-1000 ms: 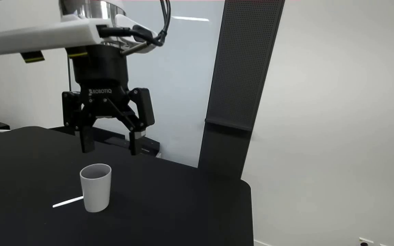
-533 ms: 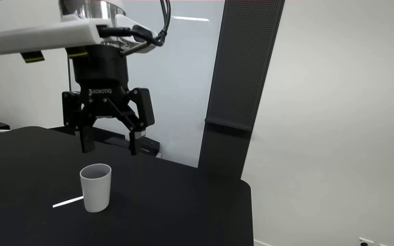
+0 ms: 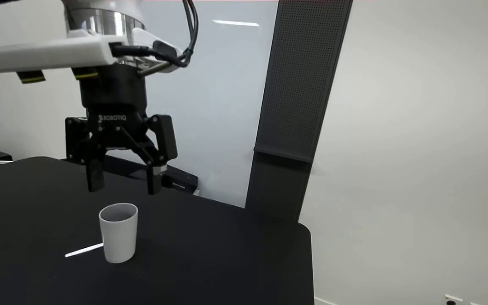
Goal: Take the spoon and put it in the cup
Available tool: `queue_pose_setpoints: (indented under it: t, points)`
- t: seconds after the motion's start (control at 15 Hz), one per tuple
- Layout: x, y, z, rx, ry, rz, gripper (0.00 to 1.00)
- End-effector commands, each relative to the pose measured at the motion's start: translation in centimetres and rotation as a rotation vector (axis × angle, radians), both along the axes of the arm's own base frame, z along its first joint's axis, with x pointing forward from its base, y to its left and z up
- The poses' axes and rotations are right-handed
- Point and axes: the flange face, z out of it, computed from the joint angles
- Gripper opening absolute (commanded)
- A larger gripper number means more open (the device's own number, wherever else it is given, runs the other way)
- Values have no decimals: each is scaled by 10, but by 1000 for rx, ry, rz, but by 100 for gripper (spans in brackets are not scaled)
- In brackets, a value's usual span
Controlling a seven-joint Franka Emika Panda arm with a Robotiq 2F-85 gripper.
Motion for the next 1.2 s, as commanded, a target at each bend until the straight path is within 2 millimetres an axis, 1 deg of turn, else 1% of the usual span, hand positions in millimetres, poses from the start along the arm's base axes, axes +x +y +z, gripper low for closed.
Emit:
queue_pose_setpoints:
  t: [0.0,0.13,0.4,0.87,1.0,1.13]
  points:
    - [16,31,-2,17,42,-11,100]
    - [23,47,-2,47,23,-46,100]
    - [44,78,-2,93,-2,-198,100]
    - [85,127,4,144,-139,-515,100]
    - [96,142,2,150,-190,-600,100]
    - [107,158,-5,155,-236,-688,100]
